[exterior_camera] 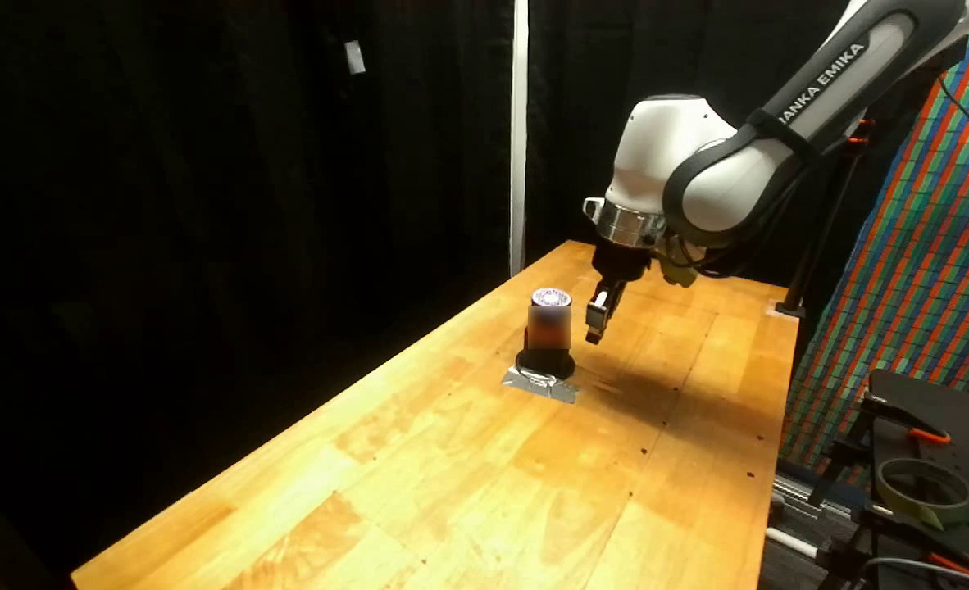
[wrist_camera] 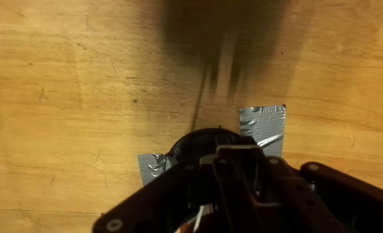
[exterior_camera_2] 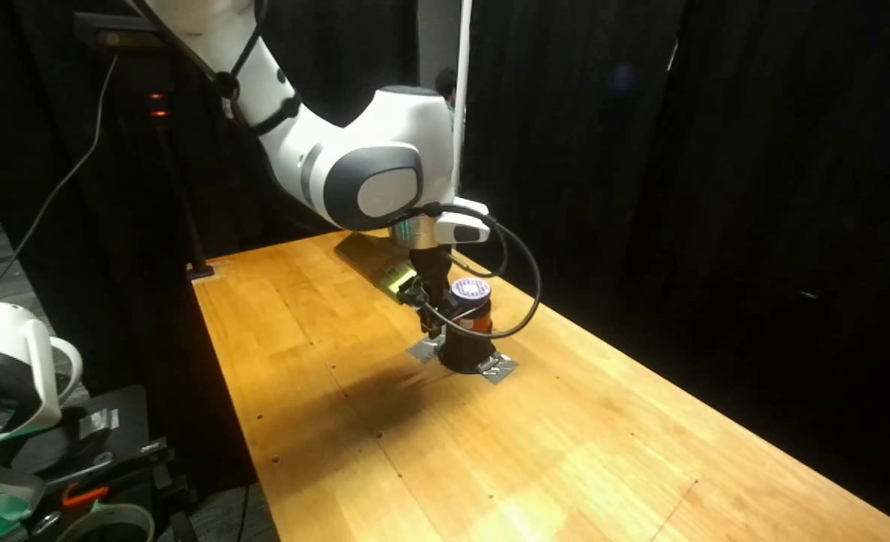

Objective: Place the elastic on the cup

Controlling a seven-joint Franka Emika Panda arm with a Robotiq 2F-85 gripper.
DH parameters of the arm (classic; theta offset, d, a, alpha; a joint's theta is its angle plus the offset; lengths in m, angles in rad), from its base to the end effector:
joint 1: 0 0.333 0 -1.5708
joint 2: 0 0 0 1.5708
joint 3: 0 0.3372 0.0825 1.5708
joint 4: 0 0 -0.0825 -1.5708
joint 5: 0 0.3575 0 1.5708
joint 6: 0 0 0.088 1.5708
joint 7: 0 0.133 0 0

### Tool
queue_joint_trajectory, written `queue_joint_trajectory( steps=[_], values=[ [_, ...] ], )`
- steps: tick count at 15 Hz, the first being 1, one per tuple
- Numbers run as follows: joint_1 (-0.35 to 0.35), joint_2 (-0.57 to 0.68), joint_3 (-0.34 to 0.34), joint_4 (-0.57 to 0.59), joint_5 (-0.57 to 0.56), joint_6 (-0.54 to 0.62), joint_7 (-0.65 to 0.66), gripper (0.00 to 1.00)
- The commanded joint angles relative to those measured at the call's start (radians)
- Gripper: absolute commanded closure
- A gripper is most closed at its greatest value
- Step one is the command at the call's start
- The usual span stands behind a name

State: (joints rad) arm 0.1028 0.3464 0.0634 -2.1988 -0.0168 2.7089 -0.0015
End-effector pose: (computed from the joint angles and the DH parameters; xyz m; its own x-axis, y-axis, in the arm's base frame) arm 0.5618 0.0942 0.2562 0.9713 0.1726 0.1638 0.1769 -0.9842 -0.0118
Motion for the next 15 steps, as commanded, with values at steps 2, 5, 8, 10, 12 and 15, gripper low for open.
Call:
queue_joint_trajectory(
  steps=[2,5,8,10,12,15],
  values=[
    [0.013,-0.087,-0.012,-0.199,-0.108,0.261,-0.044,0.79],
    [0.042,-0.087,-0.054,-0.281,-0.191,0.476,-0.038,0.8],
    [0.103,-0.061,-0.141,-0.341,-0.236,0.705,-0.044,0.8],
    [0.139,-0.037,-0.184,-0.375,-0.198,0.856,-0.077,0.8],
    [0.152,-0.006,-0.198,-0.403,-0.179,0.994,-0.103,0.8],
    [0.085,0.052,-0.12,-0.424,-0.144,1.164,-0.147,0.8]
  ],
)
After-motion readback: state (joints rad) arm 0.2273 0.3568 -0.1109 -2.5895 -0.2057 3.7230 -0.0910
